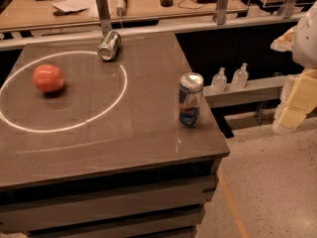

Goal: Move redbull can near green can

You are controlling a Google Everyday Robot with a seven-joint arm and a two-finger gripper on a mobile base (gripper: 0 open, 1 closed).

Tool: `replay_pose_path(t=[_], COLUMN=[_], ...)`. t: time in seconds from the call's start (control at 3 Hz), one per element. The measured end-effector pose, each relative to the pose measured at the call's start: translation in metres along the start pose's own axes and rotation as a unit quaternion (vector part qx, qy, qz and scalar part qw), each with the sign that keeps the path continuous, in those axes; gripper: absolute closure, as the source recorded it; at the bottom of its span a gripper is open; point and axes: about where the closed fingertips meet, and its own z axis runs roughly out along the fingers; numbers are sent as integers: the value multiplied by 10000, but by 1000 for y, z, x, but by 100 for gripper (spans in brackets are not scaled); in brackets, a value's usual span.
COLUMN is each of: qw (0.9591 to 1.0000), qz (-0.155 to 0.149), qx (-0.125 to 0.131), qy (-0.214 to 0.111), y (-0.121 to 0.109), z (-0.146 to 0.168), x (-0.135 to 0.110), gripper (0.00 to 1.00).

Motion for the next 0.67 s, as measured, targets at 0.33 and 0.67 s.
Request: replay_pose_path(t=[0.33,0.67], qw=[10000,9998], qz=[-37,-120], qx=[-7,-23], qy=[-40,-130], y=[-1,-3], z=[0,-1], x=[-3,-9], gripper=[0,0])
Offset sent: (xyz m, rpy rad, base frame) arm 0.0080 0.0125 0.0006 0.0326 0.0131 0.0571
